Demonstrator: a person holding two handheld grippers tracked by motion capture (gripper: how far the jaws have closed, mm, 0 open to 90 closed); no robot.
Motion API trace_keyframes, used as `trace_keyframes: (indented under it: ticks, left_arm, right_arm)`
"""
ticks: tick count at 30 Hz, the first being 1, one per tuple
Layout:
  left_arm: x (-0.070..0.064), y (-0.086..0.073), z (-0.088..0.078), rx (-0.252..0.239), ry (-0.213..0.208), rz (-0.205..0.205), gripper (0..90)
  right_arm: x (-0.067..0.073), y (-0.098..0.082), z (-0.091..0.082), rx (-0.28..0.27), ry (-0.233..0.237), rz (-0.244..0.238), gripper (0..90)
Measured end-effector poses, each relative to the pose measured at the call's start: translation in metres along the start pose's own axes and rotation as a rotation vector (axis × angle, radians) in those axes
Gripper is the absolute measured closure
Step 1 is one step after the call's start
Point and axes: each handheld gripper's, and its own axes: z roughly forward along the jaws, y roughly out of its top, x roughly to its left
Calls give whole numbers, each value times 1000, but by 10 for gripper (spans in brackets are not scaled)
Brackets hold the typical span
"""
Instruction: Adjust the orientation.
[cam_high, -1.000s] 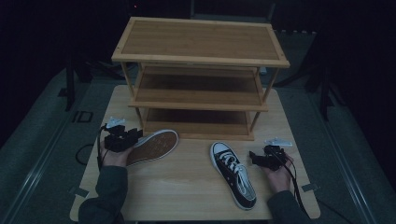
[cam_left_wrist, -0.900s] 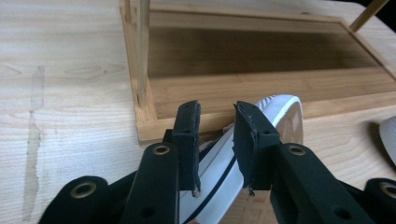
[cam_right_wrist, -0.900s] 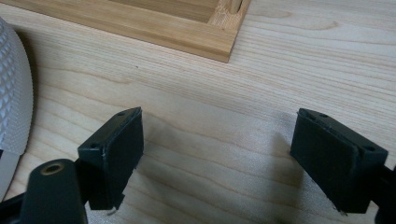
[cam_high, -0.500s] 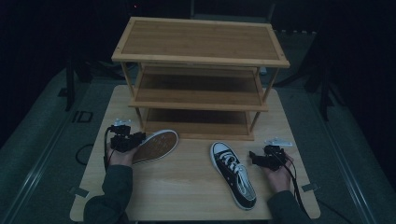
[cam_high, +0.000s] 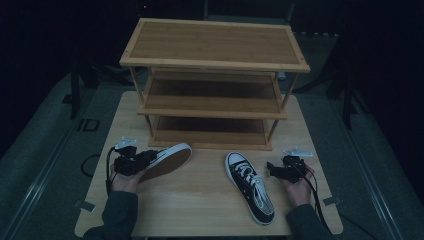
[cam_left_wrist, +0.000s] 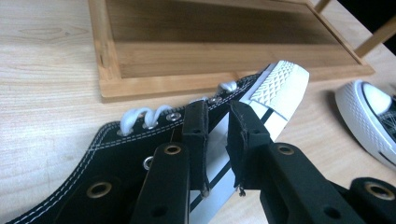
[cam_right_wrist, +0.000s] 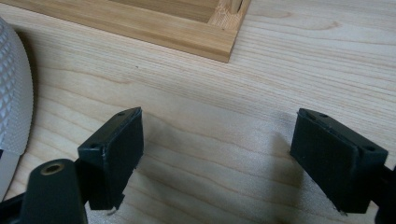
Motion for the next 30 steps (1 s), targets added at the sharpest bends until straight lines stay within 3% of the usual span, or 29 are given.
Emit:
trace_keyframes:
  ticks: [11,20,22,23,24,27,30]
  left_arm:
    - [-11,-12,-12,-11,-38,49,775]
    - [-28,-33,-26,14,-105,106,770]
    - [-30,-35,-26,17,-105,117,769]
    - [-36,-39,-27,23,-94,158,769]
    - [-38,-39,-27,25,-89,170,746]
    - [-41,-37,-28,23,-98,183,740]
    - [-43,-35,-29,21,-82,201,730]
  right_arm:
    - [0,0,0,0,0,0,167]
    - [0,0,0,1,0,0,167]
    - [0,0,0,0,0,0,167]
    - [0,0,0,0,0,0,167]
    - [0,0,0,0,0,0,167]
    - [0,0,0,0,0,0,167]
    - [0,0,0,0,2,-2,167]
